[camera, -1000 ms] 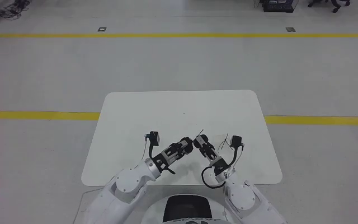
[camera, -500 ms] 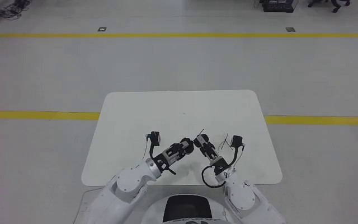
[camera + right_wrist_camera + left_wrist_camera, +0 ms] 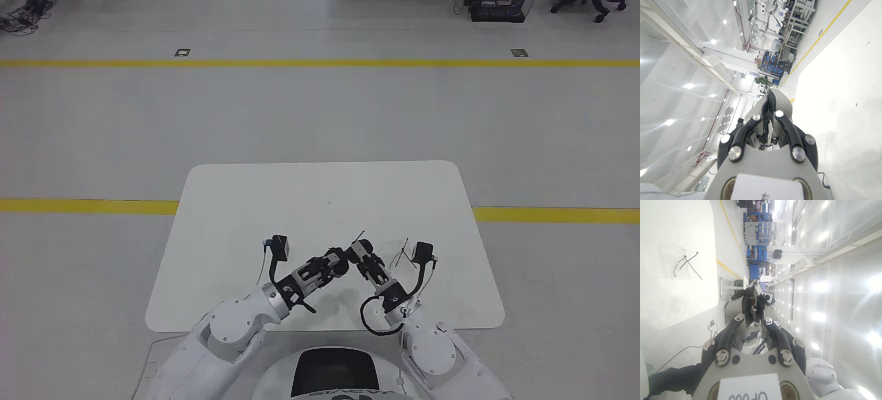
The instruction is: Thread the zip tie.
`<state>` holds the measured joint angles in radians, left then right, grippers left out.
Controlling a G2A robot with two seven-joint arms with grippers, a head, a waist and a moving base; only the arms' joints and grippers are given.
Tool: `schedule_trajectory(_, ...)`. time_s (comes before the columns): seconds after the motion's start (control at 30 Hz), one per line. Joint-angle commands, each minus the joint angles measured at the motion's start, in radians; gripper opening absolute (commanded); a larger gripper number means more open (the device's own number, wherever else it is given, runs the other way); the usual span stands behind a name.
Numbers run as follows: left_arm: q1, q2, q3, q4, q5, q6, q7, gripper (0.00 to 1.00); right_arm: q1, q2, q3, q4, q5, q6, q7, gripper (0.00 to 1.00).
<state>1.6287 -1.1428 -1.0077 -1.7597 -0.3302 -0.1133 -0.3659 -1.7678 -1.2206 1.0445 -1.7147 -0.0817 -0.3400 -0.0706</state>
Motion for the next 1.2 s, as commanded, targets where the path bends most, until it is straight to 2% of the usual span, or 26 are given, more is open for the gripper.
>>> schedule_trajectory(0.0, -0.001, 0.0, 0.002, 0.001, -0.001, 0.0, -0.001, 0.1, 0.001, 0.0, 0.0, 0.001, 0.001, 0.0, 0.001, 0.0)
schedule_trajectory(0.5, -0.004, 0.004, 0.009, 0.002, -0.002, 0.001, 0.001, 0.08, 0.002, -0.003, 0.0, 0.004, 0.003, 0.0, 0.0, 0.0)
schedule_trajectory(0.67, -0.007, 0.005, 0.013, 0.004, -0.001, 0.002, 0.003, 0.13, 0.001, -0.004, 0.001, 0.004, 0.003, 0.0, -0.002, 0.0)
schedule_trajectory(0.9, -0.011, 0.007, 0.017, 0.006, -0.003, 0.003, 0.001, 0.14, 0.001, -0.005, 0.0, 0.005, 0.004, 0.0, 0.003, 0.0)
schedule_trajectory(1.17, -0.013, 0.008, 0.02, 0.006, -0.004, 0.003, 0.002, 0.06, 0.001, -0.006, 0.0, 0.007, 0.004, 0.0, 0.005, 0.0)
